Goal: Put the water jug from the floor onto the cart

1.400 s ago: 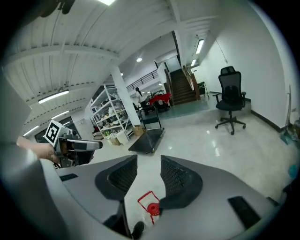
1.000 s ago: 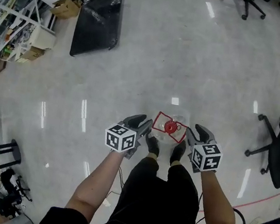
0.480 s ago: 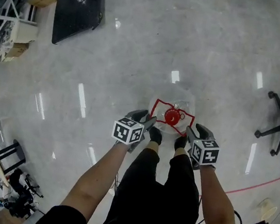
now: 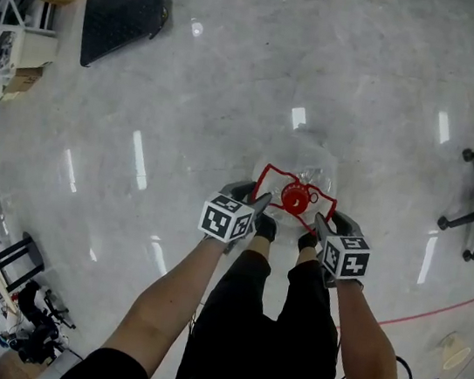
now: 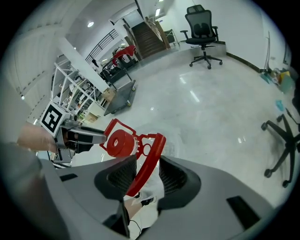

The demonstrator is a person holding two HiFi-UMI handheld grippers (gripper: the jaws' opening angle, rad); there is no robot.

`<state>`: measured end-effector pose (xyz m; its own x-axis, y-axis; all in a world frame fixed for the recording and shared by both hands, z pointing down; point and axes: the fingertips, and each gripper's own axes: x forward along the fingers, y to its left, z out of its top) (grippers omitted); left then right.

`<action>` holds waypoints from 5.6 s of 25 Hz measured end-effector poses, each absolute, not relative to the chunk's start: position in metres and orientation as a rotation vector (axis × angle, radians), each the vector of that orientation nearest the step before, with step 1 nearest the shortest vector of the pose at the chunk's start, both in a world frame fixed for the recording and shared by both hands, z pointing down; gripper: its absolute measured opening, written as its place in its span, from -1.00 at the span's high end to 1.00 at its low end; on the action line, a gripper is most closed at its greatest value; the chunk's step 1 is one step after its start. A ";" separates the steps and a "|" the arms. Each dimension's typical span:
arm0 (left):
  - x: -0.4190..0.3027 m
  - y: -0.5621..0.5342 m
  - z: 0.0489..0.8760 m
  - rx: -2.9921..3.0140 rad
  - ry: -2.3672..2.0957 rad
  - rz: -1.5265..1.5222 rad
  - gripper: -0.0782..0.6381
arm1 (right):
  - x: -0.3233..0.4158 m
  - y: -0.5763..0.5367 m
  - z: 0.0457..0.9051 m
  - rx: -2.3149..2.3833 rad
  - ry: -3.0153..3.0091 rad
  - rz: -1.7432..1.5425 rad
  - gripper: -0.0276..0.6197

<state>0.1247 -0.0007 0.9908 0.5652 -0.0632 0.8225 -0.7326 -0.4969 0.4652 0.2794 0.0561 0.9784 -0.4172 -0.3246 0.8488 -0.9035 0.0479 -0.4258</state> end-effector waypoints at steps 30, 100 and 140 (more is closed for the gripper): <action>0.098 -0.024 0.877 1.807 -0.729 0.691 0.58 | 0.238 -0.010 0.846 1.210 -1.957 1.551 0.61; -0.529 -0.783 0.612 1.661 -1.538 0.167 0.55 | -0.429 -0.854 0.599 0.315 -2.403 1.017 0.61; -0.695 -0.876 0.822 1.561 -1.406 0.301 0.55 | -0.559 -0.968 0.802 0.485 -2.109 1.089 0.60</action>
<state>-0.6952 -0.8759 0.8216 0.3003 -0.6220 0.7232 -0.8632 0.1454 0.4834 -0.5592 -0.9677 0.8024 -0.6821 -0.0091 0.7312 -0.6014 0.5758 -0.5539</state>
